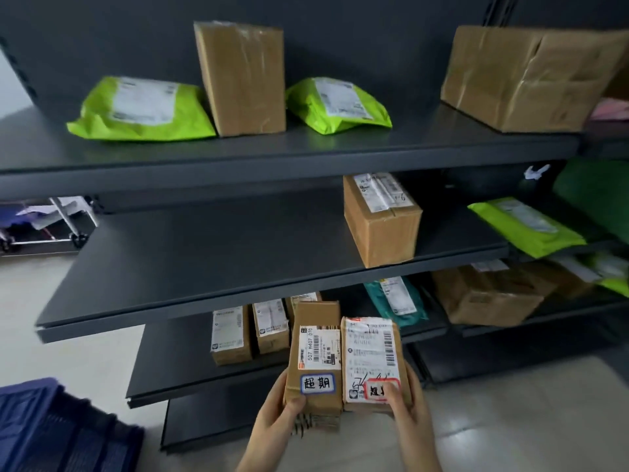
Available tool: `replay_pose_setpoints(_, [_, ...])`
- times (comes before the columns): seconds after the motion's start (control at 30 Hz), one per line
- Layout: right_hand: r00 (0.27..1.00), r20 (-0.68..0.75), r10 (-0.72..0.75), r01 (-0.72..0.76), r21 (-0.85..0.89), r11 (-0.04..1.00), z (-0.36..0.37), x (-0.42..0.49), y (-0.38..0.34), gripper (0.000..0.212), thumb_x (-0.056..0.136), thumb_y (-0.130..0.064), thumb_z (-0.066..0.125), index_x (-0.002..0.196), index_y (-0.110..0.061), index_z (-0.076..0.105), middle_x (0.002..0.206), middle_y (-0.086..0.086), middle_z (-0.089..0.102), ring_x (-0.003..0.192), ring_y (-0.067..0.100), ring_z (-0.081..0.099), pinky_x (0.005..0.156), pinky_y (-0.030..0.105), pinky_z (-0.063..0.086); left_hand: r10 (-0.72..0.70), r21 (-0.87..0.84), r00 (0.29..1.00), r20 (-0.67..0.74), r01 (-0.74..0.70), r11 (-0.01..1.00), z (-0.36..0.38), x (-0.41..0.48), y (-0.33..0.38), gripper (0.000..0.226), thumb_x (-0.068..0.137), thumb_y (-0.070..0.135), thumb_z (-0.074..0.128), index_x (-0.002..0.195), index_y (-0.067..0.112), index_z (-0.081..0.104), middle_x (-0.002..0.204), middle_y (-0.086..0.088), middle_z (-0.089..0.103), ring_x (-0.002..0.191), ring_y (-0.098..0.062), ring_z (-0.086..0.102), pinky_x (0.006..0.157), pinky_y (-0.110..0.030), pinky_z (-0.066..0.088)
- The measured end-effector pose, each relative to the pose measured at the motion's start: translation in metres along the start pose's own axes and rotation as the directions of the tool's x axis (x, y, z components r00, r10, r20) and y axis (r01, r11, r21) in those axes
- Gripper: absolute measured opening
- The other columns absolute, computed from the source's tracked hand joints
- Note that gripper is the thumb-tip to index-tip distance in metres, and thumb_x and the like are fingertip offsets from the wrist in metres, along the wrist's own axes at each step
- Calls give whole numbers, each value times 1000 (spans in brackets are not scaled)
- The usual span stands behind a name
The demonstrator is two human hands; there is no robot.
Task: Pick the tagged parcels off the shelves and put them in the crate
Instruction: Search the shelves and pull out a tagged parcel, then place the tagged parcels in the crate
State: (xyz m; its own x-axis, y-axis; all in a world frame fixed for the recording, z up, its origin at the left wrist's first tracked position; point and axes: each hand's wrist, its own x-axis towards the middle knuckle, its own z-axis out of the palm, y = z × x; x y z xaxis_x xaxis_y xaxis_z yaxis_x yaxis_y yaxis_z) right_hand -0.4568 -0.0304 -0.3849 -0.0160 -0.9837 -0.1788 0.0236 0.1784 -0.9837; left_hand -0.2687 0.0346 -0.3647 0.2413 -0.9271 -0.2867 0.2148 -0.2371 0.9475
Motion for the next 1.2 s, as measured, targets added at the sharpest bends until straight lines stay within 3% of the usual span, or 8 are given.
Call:
replay_pose_setpoints(0.07, [1000,15,17,-17,14,1000,-6,-24,-14,38,85,-18,61,116,-39,52,109,-8,68,96,13,66,84,38,54,-13,-1,1000,3,13,1000,-1,-24,13,35,86,22,59,116,39,53,105,24,69,98,11,61,70,-7,49])
replay_pose_setpoints(0.23, [995,99,-3,2,14,1000,-12,-69,-58,35,88,-21,60,110,-46,51,111,-16,65,97,0,64,79,22,51,32,33,999,-25,-31,999,-1,-79,52,41,80,37,69,119,39,55,112,18,68,104,2,62,79,-18,50])
replay_pose_setpoints(0.37, [976,193,-98,100,3,995,-17,-98,-94,38,90,-19,57,123,-35,49,116,-18,62,97,-10,60,70,7,48,69,24,995,-75,-67,997,4,-116,75,38,92,10,54,128,23,50,117,5,65,108,-12,61,88,-26,48])
replay_pose_setpoints(0.63, [910,373,-179,193,0,981,-18,-130,-141,46,91,-22,58,132,-36,45,113,-24,64,104,-8,59,75,8,46,148,22,976,-161,-147,989,2,-170,114,41,90,-3,45,119,25,43,116,2,60,93,-8,60,69,-20,46])
replay_pose_setpoints(0.9, [835,505,-217,234,30,972,4,-164,-158,46,91,-22,57,131,-40,42,114,-26,61,101,-17,55,73,-3,41,244,66,942,-231,-235,970,-20,-230,129,55,90,-4,45,136,24,38,124,-3,62,114,-20,58,95,-32,47])
replay_pose_setpoints(0.97, [810,545,-218,238,34,971,19,-172,-160,40,91,-22,58,121,-45,46,115,-26,58,99,-19,55,72,-3,41,265,86,927,-265,-251,964,-32,-246,132,56,89,-1,49,138,23,39,125,-3,62,117,-21,57,101,-39,45])
replay_pose_setpoints(1.1, [741,634,-224,255,43,966,59,-191,-161,32,91,-19,57,107,-45,50,94,-38,62,91,-28,51,68,-6,38,272,95,889,-368,-255,962,-62,-276,134,59,88,-2,49,141,22,37,128,-4,61,119,-23,55,94,-32,47])
replay_pose_setpoints(1.2, [706,668,-237,269,56,961,93,-204,-160,33,91,-15,57,110,-41,51,96,-31,63,91,-23,54,69,-4,39,283,85,850,-444,-275,958,-87,-299,135,60,87,-6,47,139,23,41,127,-3,62,119,-23,56,101,-41,45])
